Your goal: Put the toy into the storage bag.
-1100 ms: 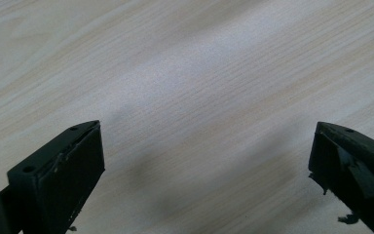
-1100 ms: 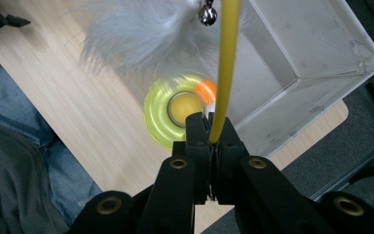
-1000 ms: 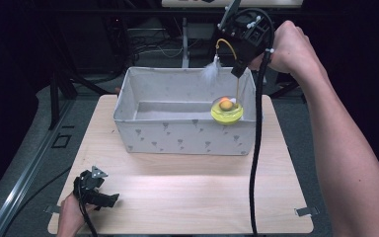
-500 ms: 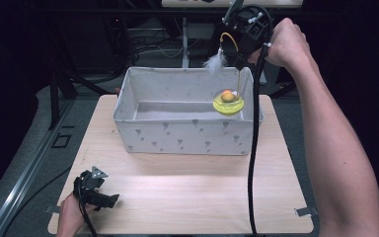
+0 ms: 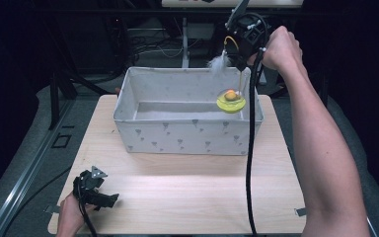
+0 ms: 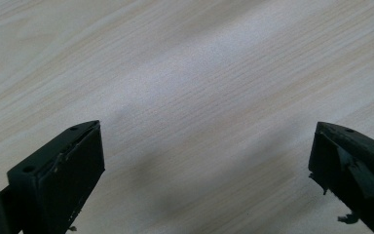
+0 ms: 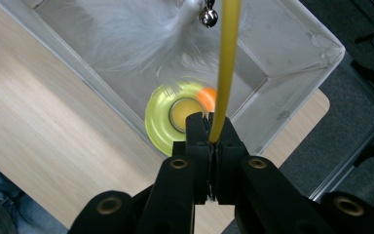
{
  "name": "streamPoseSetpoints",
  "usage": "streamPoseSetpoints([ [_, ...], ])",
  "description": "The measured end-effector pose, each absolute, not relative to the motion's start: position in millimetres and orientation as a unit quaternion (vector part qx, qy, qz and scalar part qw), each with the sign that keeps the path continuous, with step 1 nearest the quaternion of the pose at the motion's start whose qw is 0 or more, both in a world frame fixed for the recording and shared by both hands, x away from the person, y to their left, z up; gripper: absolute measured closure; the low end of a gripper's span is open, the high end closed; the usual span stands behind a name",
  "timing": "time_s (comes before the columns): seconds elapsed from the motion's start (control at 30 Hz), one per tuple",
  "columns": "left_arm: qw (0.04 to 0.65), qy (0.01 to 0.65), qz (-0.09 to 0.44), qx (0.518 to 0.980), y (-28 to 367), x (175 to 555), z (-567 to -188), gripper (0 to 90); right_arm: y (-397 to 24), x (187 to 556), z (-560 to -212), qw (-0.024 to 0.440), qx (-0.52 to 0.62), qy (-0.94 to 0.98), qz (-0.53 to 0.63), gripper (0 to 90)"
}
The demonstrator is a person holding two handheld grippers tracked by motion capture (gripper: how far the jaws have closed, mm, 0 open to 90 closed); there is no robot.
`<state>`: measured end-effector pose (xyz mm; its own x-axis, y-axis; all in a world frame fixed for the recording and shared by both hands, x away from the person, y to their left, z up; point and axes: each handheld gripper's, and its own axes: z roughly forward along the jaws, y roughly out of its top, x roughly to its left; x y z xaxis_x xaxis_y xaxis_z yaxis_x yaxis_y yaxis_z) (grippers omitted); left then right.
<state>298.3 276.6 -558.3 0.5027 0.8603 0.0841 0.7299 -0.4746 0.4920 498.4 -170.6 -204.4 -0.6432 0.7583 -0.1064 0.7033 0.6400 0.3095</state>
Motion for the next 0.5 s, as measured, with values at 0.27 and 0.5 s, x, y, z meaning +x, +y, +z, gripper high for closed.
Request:
streamPoseSetpoints([
  [0.27, 0.199, 0.470, 0.162, 0.845, 277, 298, -558, 0.0, -176, 507, -220, 0.113, 0.414, 0.895, 0.121, 88.2],
  [0.5, 0.198, 0.469, 0.164, 0.845, 277, 298, -558, 0.0, -181, 513, -238, 0.105, 0.422, 0.893, 0.118, 88.2],
])
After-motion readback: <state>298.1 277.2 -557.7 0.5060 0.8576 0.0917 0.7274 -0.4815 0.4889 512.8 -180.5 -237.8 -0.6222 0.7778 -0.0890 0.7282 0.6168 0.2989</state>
